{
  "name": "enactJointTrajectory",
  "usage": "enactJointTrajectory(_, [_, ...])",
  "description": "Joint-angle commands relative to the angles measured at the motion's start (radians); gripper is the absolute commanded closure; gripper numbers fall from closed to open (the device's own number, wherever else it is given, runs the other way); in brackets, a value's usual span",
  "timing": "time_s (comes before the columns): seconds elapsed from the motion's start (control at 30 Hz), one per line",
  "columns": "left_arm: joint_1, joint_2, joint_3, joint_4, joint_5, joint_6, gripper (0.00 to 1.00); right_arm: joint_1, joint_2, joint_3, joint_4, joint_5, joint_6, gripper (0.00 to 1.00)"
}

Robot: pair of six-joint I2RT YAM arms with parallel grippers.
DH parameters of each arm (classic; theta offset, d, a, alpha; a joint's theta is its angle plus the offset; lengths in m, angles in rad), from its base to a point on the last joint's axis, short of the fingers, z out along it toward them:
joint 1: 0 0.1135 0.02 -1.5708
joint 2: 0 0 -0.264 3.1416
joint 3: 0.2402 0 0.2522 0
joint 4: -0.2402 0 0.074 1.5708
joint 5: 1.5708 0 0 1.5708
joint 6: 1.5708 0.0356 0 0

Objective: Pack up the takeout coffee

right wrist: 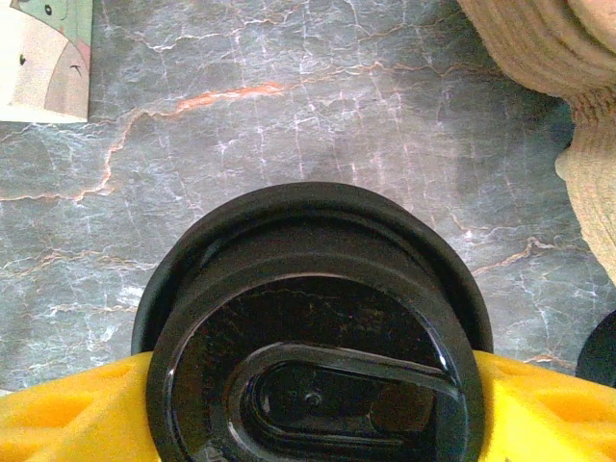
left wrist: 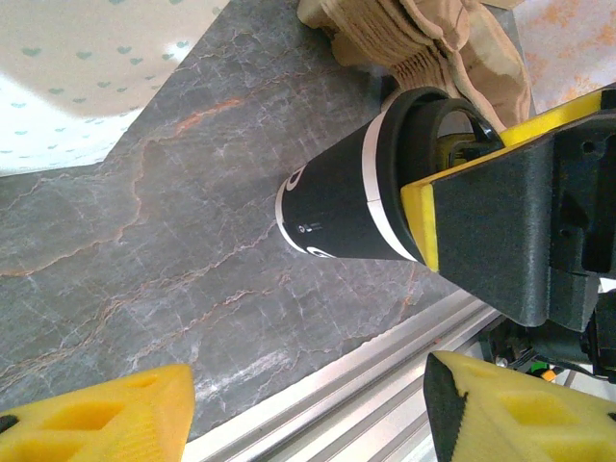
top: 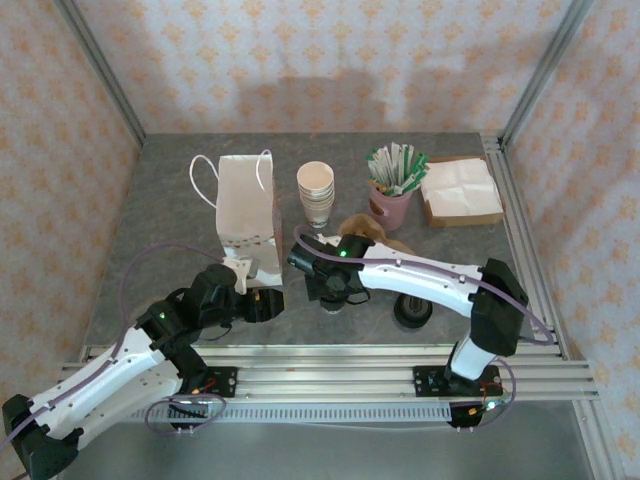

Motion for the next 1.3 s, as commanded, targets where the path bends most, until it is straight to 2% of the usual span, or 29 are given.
enactJointTrajectory(0.0, [-0.012,0.007,0.021,0.012,-0.034,-0.008,0.35,0.009,0.02,0.024,-0.041,0.015,0.001,0.23])
enactJointTrajectory(0.77, [-0.05,0.046,0.023,0.061,-0.06,-0.051,0.38,0.011,-0.089,0.015,0.012,0.052,0.031,0.18])
enactJointTrajectory(1.0, [-0.08,0.058,0.016,0.077,-0.096,-0.073,0.41,0.01,-0.075,-0.004,0.028,0.045,0.041,0.22])
enactJointTrajectory(1.27, [-0.1,0.07,0.004,0.106,-0.126,-0.122,0.47,0.009,-0.102,-0.01,0.062,0.055,0.056,0.22])
